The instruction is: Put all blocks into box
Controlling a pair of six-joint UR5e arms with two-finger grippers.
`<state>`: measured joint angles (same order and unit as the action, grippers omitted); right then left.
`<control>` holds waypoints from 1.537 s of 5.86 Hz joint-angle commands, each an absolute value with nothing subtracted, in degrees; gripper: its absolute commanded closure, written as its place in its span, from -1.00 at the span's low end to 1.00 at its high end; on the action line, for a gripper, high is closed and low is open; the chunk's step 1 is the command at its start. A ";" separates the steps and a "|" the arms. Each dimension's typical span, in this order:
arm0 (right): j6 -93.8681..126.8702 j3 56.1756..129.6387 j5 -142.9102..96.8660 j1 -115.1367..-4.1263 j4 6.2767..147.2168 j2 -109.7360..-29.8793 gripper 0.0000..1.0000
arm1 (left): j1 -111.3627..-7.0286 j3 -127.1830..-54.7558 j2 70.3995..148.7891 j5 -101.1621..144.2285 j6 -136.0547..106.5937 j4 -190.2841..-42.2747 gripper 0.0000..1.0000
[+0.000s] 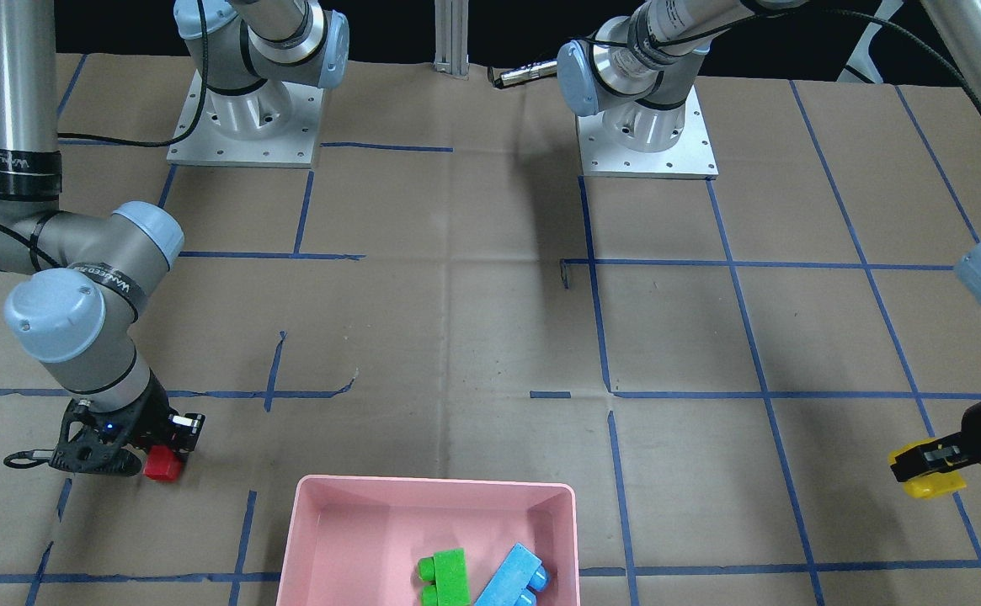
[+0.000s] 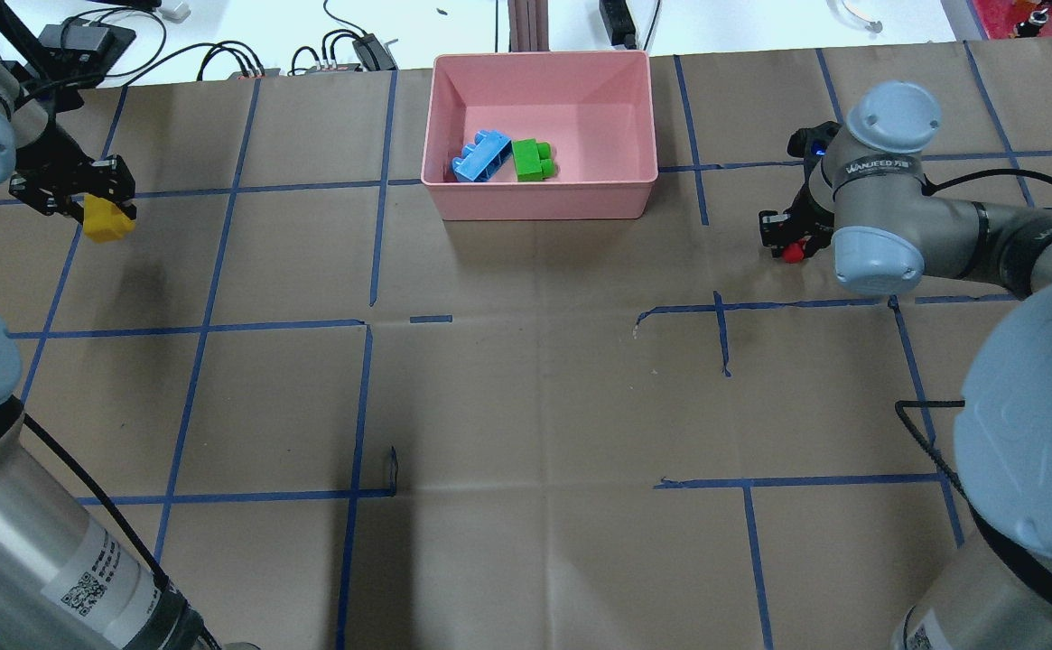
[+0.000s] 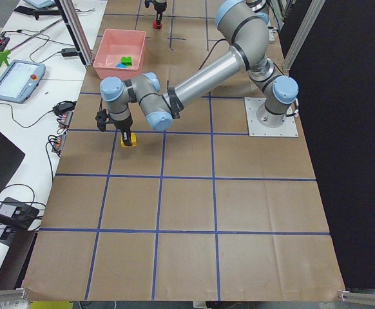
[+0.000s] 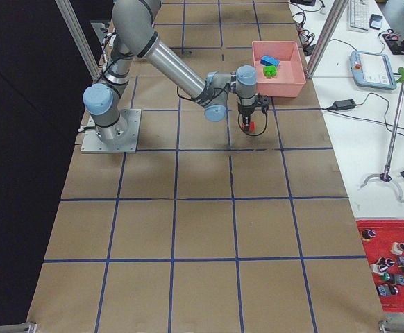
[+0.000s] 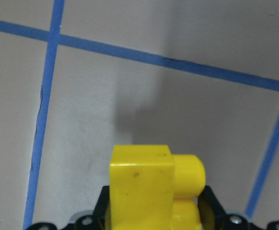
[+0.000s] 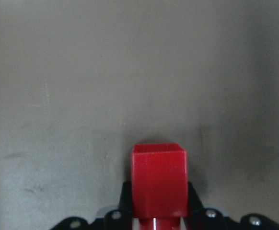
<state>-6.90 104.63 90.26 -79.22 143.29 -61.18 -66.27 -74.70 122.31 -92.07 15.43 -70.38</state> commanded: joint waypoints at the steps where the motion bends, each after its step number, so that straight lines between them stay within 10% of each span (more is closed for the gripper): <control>1: -8.25 99.80 90.35 -79.28 142.30 -62.74 0.87 | -77.19 -68.52 120.40 -94.29 11.46 -72.32 0.63; 4: -26.50 88.37 89.65 -81.37 142.12 -64.34 0.87 | -93.82 -49.88 129.95 -91.60 -4.50 -78.92 0.62; 7: -26.28 88.24 91.41 -86.31 142.64 -63.81 0.85 | -98.95 -47.81 137.10 -85.08 -10.72 -76.91 0.52; 8: -26.02 88.42 91.15 -86.31 142.56 -63.81 0.84 | -99.31 -47.99 138.15 -81.08 -10.90 -75.77 0.05; 9: -25.93 88.50 91.14 -86.40 142.56 -63.72 0.84 | -99.40 -48.25 138.69 -79.12 -11.07 -73.06 -0.99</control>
<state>-26.05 88.37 91.19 -86.30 142.56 -63.79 -99.15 -48.03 137.99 -81.33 -10.86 -75.16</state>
